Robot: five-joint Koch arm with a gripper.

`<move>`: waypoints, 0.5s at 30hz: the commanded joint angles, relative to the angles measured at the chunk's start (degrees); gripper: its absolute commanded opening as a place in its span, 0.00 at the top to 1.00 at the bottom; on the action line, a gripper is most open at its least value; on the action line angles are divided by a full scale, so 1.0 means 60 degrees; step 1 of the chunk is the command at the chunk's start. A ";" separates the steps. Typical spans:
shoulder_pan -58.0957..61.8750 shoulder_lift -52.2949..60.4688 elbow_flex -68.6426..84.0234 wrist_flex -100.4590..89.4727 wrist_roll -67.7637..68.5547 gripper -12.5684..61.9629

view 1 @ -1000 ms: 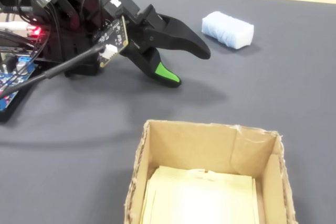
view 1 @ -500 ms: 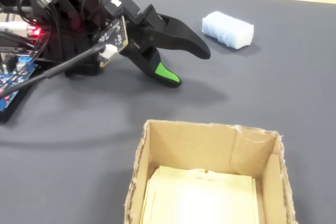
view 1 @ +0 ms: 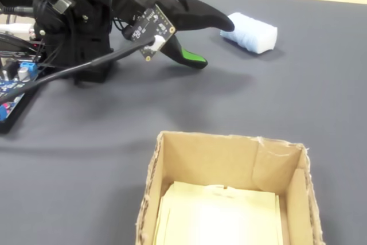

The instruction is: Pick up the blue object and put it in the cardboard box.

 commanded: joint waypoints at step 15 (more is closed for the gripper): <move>-0.2549 0.0088 -0.2373 0.1582 0.2739 0.39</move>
